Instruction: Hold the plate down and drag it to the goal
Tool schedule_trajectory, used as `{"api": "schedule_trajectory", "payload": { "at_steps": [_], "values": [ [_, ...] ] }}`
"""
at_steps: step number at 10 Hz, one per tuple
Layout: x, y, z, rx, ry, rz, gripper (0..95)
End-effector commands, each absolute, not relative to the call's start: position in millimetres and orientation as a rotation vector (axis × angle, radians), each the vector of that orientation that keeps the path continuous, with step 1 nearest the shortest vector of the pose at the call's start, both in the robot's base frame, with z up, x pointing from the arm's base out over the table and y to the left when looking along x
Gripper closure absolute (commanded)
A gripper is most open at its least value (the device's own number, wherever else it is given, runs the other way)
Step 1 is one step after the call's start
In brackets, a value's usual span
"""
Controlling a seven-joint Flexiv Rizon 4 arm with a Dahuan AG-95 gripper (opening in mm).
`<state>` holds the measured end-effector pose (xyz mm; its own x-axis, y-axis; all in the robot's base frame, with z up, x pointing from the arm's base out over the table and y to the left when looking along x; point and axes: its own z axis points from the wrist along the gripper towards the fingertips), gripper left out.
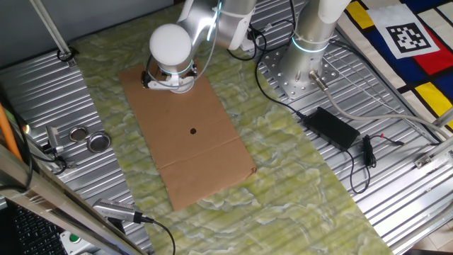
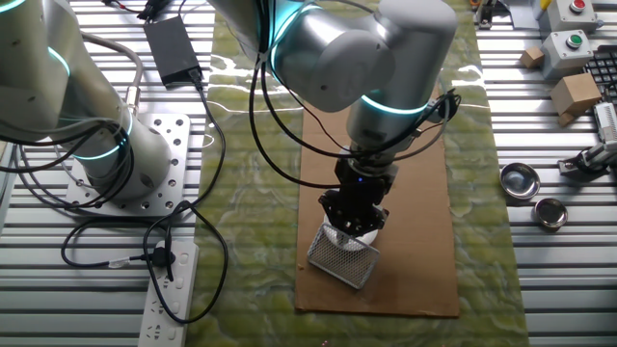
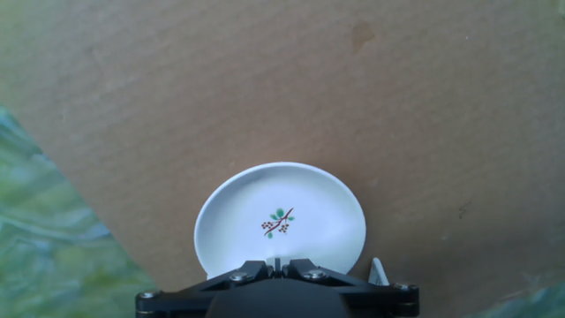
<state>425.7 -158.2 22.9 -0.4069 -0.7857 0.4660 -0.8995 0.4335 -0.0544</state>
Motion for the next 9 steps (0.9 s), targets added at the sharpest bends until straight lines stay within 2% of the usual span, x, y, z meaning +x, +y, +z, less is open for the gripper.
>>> {"api": "schedule_trajectory", "payload": {
  "at_steps": [1,9],
  "values": [
    [425.5,-158.5,23.4,1.439,-2.307,0.432,95.0],
    [424.9,-159.4,24.3,1.450,-2.294,0.446,95.0]
  ]
}}
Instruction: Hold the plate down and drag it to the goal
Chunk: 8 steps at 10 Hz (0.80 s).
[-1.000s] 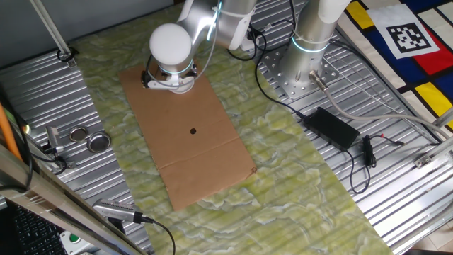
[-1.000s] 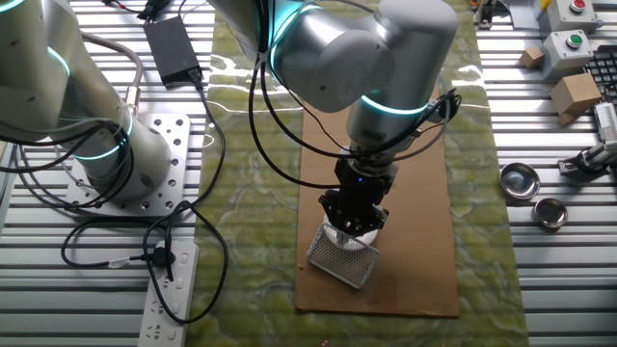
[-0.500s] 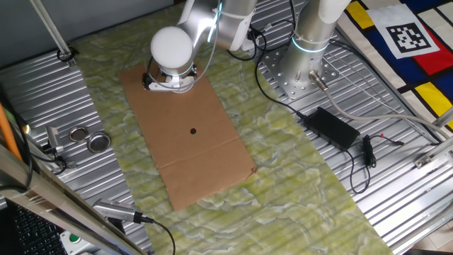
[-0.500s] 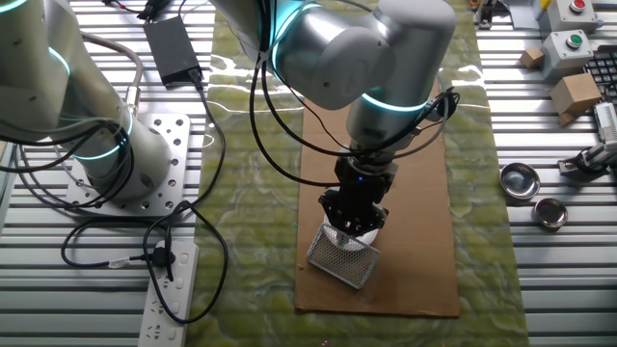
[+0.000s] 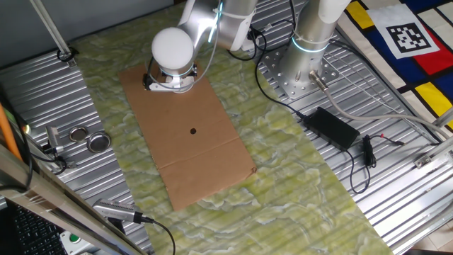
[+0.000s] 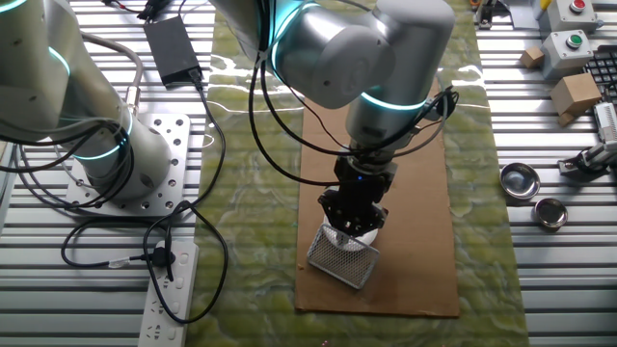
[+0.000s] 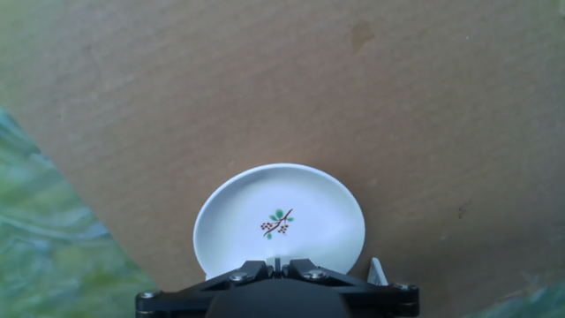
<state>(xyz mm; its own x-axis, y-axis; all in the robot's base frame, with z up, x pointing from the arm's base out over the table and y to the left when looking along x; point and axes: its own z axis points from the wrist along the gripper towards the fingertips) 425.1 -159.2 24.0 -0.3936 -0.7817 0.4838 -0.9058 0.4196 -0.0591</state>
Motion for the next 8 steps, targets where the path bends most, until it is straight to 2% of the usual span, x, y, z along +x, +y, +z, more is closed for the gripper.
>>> {"api": "schedule_trajectory", "payload": {
  "at_steps": [1,8],
  "values": [
    [424.9,-159.4,24.3,1.451,-2.295,0.447,95.0],
    [430.5,-155.8,21.8,1.422,-2.328,0.428,95.0]
  ]
}}
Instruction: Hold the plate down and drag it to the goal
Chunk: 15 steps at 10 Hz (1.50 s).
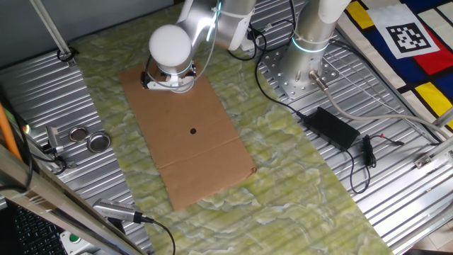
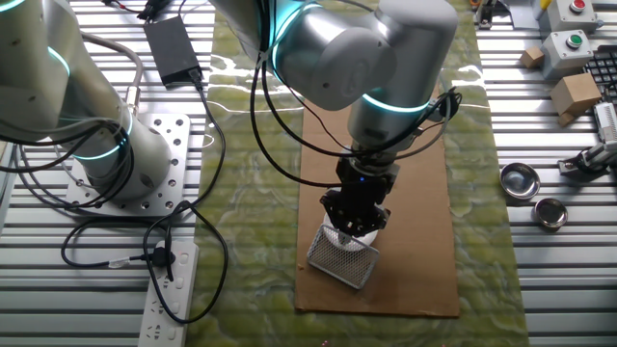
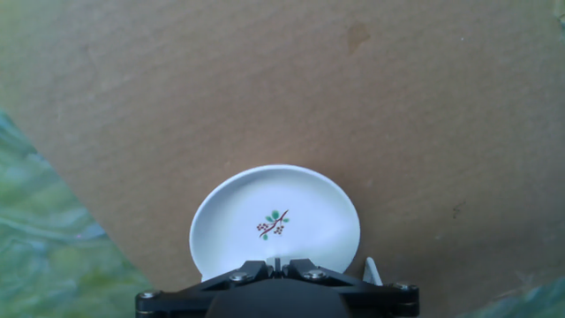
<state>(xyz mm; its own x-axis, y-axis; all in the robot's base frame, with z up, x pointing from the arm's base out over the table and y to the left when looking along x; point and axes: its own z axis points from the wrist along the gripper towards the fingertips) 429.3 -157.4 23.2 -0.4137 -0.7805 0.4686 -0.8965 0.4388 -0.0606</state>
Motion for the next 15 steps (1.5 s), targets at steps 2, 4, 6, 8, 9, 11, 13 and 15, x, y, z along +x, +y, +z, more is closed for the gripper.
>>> {"api": "schedule_trajectory", "payload": {
  "at_steps": [2,4,6,8,9,11,13,15],
  "values": [
    [434,-154,21,1.422,-2.326,0.430,95.0],
    [444,-154,26,1.439,-2.321,0.421,95.0],
    [446,-154,26,1.434,-2.328,0.430,95.0],
    [448,-154,27,1.445,-2.326,0.440,95.0],
    [450,-154,28,1.447,-2.329,0.446,95.0],
    [454,-154,30,1.436,-2.337,0.453,95.0],
    [454,-154,30,1.428,-2.344,0.460,95.0],
    [454,-154,30,1.410,-2.362,0.439,95.0]
  ]
}}
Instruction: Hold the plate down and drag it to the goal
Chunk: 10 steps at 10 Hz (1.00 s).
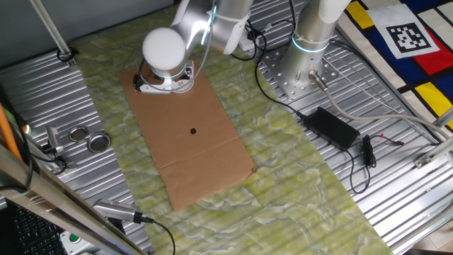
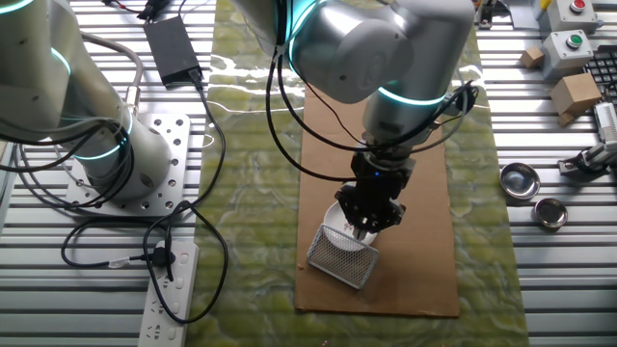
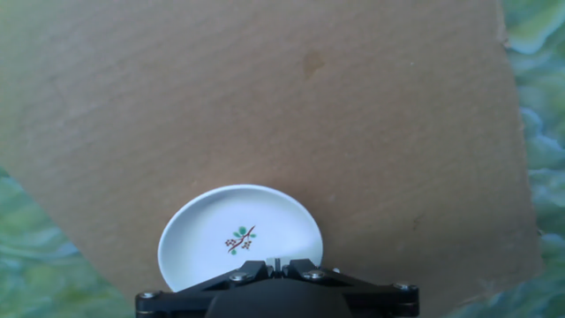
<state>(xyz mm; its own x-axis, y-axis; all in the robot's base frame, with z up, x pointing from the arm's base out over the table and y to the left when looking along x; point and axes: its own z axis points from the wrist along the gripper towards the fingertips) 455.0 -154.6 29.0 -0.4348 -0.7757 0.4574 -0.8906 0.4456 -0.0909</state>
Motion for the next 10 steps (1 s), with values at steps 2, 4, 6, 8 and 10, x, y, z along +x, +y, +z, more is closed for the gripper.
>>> {"api": "schedule_trajectory", "payload": {
  "at_steps": [2,4,6,8,10],
  "values": [
    [454.2,-153.8,30.1,1.383,-2.409,0.413,95.0],
    [454.2,-153.8,30.1,1.364,-2.428,0.410,95.0],
    [454.2,-153.8,30.1,1.346,-2.452,0.409,95.0],
    [454.2,-153.8,30.1,1.342,-2.472,0.376,95.0],
    [454.2,-153.8,30.1,1.321,-2.484,0.383,95.0]
  ]
}}
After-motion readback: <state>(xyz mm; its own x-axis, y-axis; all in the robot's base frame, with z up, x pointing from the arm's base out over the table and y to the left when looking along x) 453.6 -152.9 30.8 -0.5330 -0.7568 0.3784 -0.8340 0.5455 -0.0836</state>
